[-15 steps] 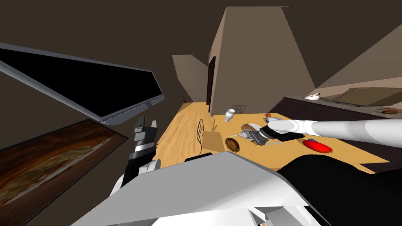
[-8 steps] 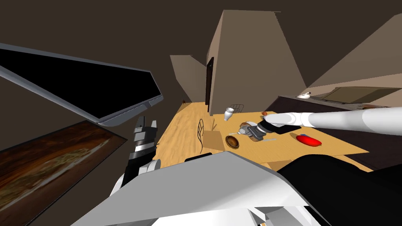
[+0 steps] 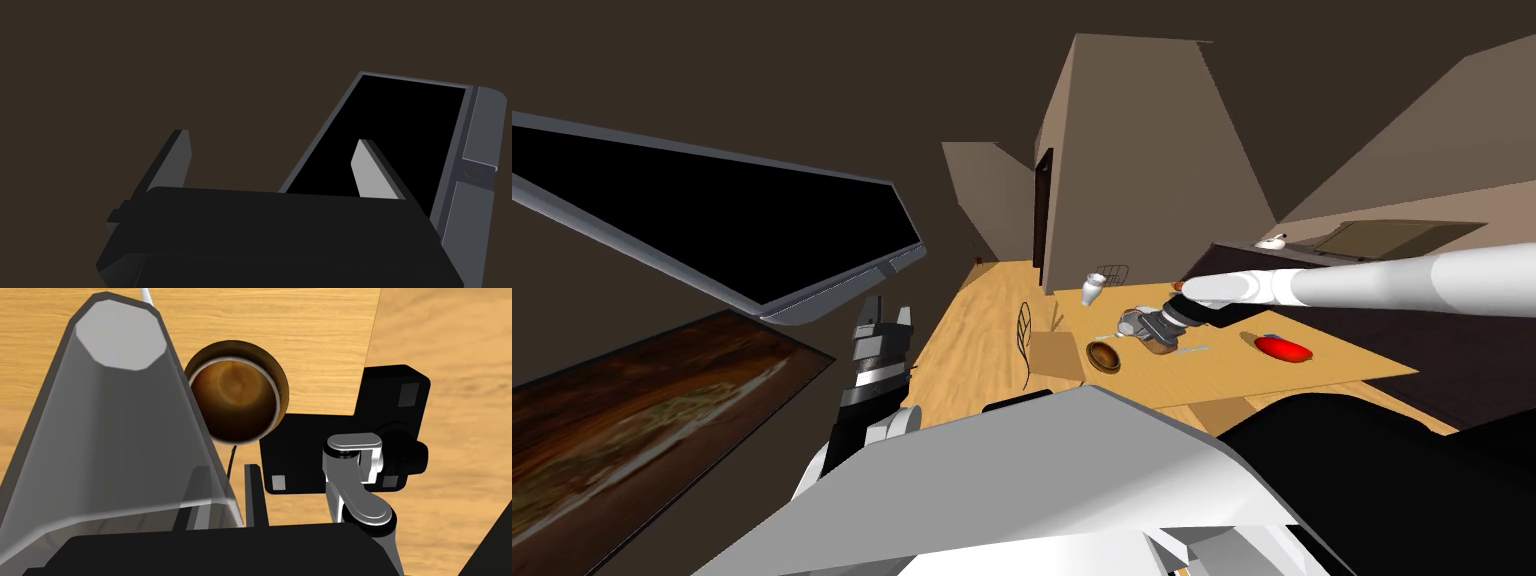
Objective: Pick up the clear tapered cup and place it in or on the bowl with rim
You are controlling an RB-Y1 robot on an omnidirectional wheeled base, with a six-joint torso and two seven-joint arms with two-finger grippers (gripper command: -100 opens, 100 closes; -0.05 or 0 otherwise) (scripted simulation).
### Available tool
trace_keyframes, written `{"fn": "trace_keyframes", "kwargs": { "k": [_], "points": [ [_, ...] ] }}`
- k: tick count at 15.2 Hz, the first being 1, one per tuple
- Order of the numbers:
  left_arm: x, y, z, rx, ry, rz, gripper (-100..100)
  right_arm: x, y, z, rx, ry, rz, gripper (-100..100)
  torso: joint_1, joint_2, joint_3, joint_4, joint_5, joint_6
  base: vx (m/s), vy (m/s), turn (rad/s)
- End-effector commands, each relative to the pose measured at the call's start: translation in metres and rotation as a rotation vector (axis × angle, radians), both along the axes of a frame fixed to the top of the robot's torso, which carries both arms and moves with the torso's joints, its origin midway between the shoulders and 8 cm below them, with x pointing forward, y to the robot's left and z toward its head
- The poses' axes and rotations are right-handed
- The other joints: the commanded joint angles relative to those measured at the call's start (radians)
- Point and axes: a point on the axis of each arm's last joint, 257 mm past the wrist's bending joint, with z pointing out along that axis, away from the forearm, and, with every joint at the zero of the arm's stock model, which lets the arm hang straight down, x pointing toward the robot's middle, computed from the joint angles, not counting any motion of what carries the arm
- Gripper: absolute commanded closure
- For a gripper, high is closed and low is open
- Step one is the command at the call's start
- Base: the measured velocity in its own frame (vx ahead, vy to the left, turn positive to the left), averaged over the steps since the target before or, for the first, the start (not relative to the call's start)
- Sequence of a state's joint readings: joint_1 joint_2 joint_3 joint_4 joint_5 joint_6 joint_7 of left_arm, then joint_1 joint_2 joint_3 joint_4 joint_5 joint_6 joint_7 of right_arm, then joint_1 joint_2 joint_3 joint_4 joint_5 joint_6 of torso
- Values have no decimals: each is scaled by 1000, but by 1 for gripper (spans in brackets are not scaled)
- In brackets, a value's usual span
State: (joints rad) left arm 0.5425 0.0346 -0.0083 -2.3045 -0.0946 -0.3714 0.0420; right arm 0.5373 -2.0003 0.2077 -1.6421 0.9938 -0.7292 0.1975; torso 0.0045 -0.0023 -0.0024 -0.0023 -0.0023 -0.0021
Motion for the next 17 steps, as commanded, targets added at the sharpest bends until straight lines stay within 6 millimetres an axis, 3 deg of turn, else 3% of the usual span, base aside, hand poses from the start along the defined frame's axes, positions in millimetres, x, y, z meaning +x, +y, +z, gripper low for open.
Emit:
{"fn": "trace_keyframes", "kwargs": {
  "k": [1, 7, 8, 9, 13, 17],
  "points": [
    [0, 0, 0, 0, 0, 0, 0, 4, 3, 7, -2, 2, 8, 100, 0, 0, 0, 0, 0, 0, -15, 31, -34],
    [0, 0, 0, 0, 0, 0, 0, 28, 20, 43, -15, 10, 42, 100, 4, 1, 1, 0, 2, 1, -35, 67, -83],
    [0, 0, 0, 0, 0, 0, 0, 24, 16, 36, -14, 8, 39, 100, 4, 1, 1, 0, 2, 0, -22, 41, -18],
    [0, 0, 0, 0, 0, 0, 0, 26, 18, 38, -13, 8, 39, -100, 2, 1, 0, 0, 1, 1, -8, 17, 1],
    [0, 0, 0, 0, 0, 0, 0, 26, 18, 38, -13, 9, 39, -100, -3, -1, -1, 0, 0, 1, -2, 4, 1],
    [0, 0, 0, 0, 0, 0, 0, 41, 24, 66, -14, 5, 76, -100, -3, -2, -1, 0, 0, 2, 9, 13, -133]
  ]
}}
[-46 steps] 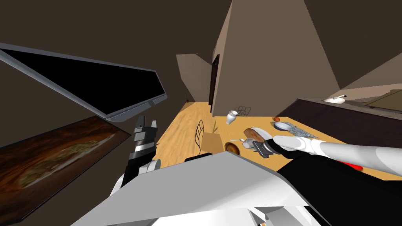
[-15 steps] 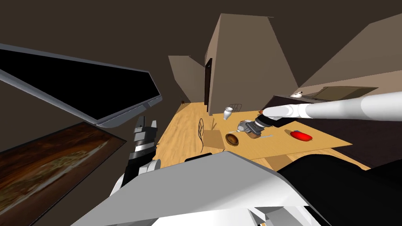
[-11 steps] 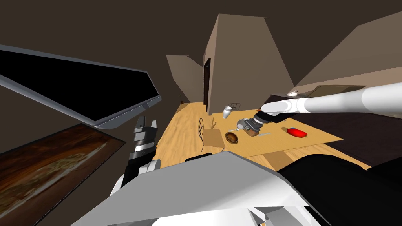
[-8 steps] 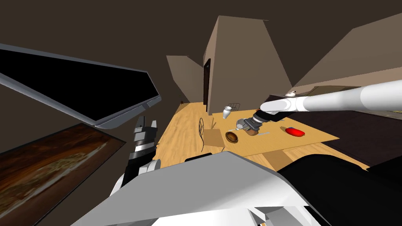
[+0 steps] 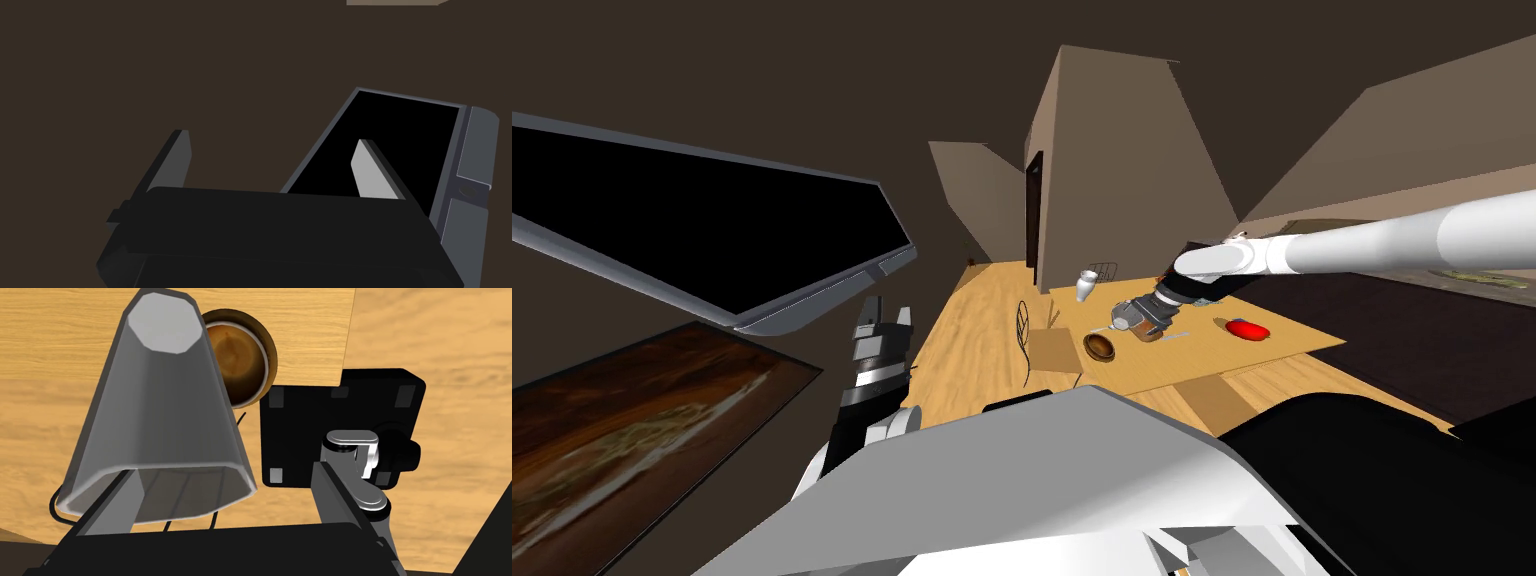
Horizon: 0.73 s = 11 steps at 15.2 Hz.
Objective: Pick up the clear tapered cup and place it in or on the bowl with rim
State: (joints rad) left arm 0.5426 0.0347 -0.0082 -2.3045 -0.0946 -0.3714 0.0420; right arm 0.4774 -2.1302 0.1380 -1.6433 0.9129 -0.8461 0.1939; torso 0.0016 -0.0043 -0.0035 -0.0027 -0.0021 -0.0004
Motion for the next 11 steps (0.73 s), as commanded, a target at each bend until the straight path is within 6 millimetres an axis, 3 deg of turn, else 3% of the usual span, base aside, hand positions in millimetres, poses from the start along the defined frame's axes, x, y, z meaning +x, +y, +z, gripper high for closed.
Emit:
{"fn": "trace_keyframes", "kwargs": {
  "k": [1, 6, 7, 11],
  "points": [
    [0, 0, 0, 0, 0, 0, 0, 5, 3, 14, 0, 1, 19, -100, 0, 0, 0, 0, 0, 0, 13, 15, -127],
    [0, 0, 0, 0, 0, 0, 0, 16, 9, 38, 1, -4, 49, -100, 0, 0, 0, 0, 0, 0, 7, 11, -105],
    [0, 0, 0, 0, 0, 0, 0, 14, 7, 30, 0, -6, 39, -100, 0, 0, 0, 0, 0, -1, 5, 9, -1],
    [0, 0, 0, 0, 0, 0, 0, 14, 7, 32, 0, -3, 42, -100, -1, 0, 0, 0, -1, -1, 0, 0, 0]
  ]
}}
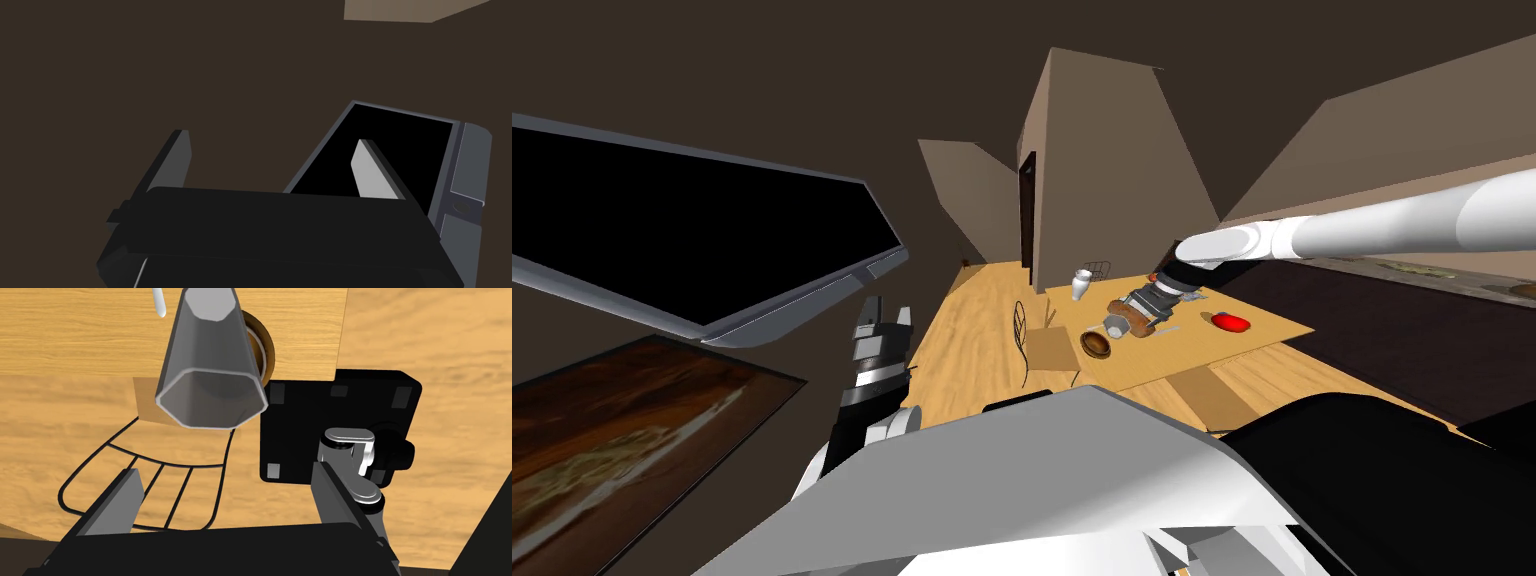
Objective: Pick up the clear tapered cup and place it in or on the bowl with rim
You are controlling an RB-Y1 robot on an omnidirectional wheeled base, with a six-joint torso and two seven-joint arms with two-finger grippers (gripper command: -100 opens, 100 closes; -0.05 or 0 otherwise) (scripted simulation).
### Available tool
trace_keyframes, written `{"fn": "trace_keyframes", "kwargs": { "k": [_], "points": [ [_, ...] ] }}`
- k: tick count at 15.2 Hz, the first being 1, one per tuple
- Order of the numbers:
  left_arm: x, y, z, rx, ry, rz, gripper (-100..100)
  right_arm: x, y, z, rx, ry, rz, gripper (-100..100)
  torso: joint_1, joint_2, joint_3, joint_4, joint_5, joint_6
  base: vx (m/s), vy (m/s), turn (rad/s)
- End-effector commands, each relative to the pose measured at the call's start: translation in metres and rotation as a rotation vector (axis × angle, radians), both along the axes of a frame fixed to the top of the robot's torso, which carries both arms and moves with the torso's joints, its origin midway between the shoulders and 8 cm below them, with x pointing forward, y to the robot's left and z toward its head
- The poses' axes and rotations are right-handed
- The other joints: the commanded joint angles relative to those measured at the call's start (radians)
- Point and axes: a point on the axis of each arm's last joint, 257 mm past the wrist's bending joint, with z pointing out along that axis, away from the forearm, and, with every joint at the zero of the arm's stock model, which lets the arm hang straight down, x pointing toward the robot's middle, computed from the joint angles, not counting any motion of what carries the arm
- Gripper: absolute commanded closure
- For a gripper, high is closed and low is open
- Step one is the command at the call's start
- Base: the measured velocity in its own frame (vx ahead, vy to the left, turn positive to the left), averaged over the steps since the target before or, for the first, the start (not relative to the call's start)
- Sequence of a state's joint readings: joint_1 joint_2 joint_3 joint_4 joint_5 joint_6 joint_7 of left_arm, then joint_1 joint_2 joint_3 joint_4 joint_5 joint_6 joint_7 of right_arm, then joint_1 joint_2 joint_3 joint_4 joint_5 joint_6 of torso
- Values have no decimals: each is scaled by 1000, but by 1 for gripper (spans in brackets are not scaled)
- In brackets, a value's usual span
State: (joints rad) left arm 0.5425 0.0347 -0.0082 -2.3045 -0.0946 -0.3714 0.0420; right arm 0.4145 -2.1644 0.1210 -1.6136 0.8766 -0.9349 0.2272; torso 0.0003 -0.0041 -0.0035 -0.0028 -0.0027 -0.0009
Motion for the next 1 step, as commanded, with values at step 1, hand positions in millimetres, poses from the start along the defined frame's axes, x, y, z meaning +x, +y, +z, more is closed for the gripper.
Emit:
{"fn": "trace_keyframes", "kwargs": {
  "k": [1],
  "points": [
    [0, 0, 0, 0, 0, 0, 0, 0, 0, 0, 0, 0, 0, -100, 0, 0, 0, 0, 0, 0, 0, 0, 0]
  ]
}}
